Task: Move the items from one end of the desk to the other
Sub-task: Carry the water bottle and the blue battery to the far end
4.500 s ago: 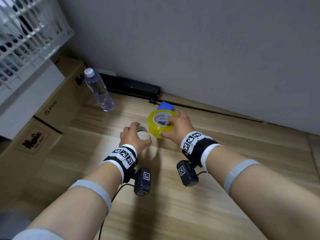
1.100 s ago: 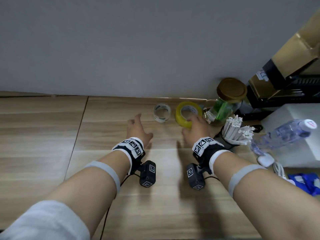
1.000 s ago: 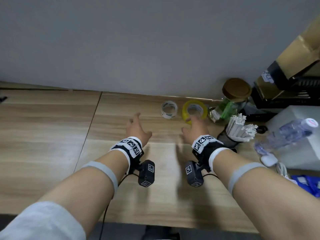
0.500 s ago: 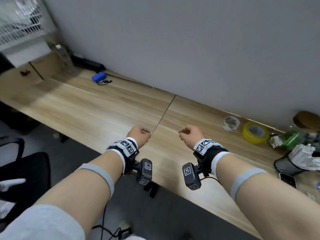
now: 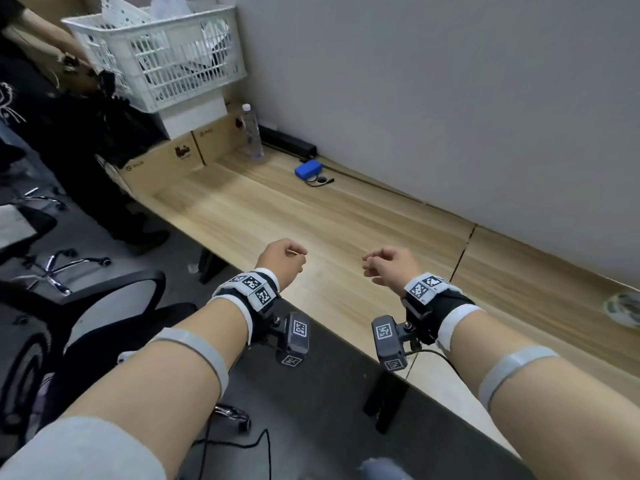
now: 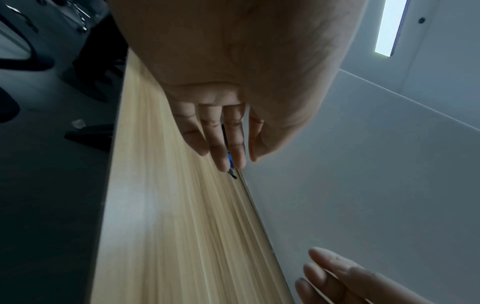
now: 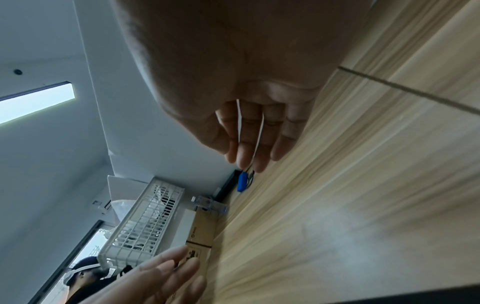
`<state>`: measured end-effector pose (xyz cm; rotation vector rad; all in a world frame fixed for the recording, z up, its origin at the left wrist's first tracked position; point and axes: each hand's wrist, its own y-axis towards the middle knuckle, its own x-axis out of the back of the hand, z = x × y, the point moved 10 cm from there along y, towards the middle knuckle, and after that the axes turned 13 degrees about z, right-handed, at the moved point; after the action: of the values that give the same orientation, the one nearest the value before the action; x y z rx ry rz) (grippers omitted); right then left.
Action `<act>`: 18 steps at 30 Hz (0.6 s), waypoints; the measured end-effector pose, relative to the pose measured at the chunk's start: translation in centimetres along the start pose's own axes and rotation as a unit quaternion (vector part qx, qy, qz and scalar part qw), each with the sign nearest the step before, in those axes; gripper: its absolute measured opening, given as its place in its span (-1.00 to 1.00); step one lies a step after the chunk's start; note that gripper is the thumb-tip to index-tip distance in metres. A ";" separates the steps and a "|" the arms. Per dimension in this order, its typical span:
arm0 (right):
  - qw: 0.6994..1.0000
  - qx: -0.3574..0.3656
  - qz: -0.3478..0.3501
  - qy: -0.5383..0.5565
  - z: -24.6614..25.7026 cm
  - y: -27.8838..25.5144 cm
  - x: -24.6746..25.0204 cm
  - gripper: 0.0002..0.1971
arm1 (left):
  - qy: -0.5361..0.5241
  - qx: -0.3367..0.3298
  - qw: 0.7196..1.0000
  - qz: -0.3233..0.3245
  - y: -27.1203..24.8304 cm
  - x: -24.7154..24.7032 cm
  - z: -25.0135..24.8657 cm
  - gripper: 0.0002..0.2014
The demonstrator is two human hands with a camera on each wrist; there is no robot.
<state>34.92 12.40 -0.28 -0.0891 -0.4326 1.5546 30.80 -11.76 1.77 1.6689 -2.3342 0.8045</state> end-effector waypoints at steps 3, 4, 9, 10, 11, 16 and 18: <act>0.998 -0.003 -0.045 -0.032 0.6 2.3 -1.0 -0.77 | -0.008 0.008 1.000 0.002 2.0 3.0 1.7 -0.85; 0.998 -0.007 -0.056 -0.037 0.9 3.2 -1.2 -0.77 | -0.010 0.008 1.000 0.001 2.8 3.8 2.1 -0.85; 0.997 -0.024 -0.070 -0.021 1.9 9.0 -3.0 -0.73 | -0.023 0.012 1.000 0.008 8.1 7.5 3.0 -0.88; 0.997 -0.029 -0.069 -0.016 2.0 10.5 -3.4 -0.73 | -0.023 0.013 1.000 0.011 9.5 8.2 3.0 -0.88; 0.997 -0.035 -0.070 -0.011 2.0 12.2 -3.8 -0.73 | -0.023 0.015 1.000 0.014 11.1 9.0 3.0 -0.88; 0.996 -0.065 -0.060 0.012 2.1 22.0 -5.5 -0.74 | -0.019 0.032 0.999 0.012 20.4 13.5 3.0 -0.87; 0.995 -0.085 -0.054 0.025 2.1 25.9 -6.1 -0.78 | -0.018 0.048 0.999 0.012 24.1 15.2 3.2 -0.87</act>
<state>9.99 6.73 -8.00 -0.2326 -0.5216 1.4035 3.75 -20.37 -2.36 1.7101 -2.3802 0.9120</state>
